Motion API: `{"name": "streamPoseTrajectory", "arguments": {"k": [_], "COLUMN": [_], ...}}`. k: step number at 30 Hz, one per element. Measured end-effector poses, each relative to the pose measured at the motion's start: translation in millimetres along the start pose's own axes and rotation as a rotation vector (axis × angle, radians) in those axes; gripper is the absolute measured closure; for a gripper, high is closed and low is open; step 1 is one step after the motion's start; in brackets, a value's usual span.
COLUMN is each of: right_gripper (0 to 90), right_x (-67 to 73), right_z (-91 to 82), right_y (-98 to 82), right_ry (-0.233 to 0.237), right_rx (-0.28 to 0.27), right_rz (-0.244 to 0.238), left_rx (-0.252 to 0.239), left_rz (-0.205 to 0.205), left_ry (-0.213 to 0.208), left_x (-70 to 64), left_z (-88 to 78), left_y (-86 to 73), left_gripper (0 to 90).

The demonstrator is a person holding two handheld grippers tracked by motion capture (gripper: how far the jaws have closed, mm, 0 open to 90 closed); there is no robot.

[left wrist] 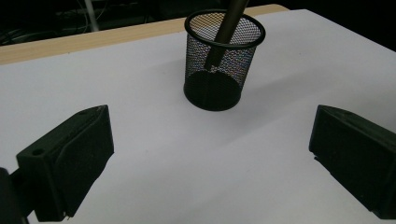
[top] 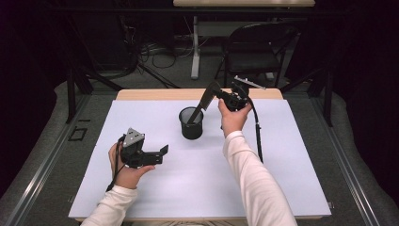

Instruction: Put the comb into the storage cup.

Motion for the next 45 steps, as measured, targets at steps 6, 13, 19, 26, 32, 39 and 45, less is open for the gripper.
{"name": "streamPoseTrajectory", "arguments": {"k": [6,13,19,26,32,39,45], "right_gripper": [87.5,87.5,87.5,87.5,87.5,87.5,87.5], "right_x": [-1.4,-3.2,-4.0,-3.1,-5.4,-13.7,-18.5], "right_z": [4.6,7.0,8.5,9.8,10.2,8.0,6.4], "right_y": [-8.0,-15.0,-20.5,-24.9,-28.1,-28.5,-28.5], "right_ry": [-0.002,-0.005,-0.006,-0.003,-0.002,-0.008,-0.014], "right_rx": [0.014,0.025,0.035,0.046,0.046,0.043,0.046], "right_rz": [0.003,0.012,0.014,0.009,0.022,0.061,0.085], "left_rx": [0.000,0.004,0.007,0.007,0.009,0.013,0.015], "left_rz": [-0.002,-0.003,-0.001,0.000,0.002,0.006,0.007], "left_ry": [0.004,0.002,0.002,0.004,0.003,0.003,0.003], "left_x": [0.7,0.8,0.6,0.6,0.6,-0.2,-0.2], "left_z": [-0.7,0.1,0.6,1.0,1.1,1.7,2.1], "left_y": [-0.1,-0.8,-1.1,-1.4,-1.6,-2.1,-2.6], "left_gripper": [0.0,0.0,0.0,0.0,0.0,0.0,0.0]}}
Point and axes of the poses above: each handheld gripper's, and its own axes: z roughly forward along the jaws, y roughly out of its top, x roughly to its left, the point moved 4 cm from there along z, roughly forward along the jaws, and after that the axes turned 13 degrees about -x, right-handed, at the moved point
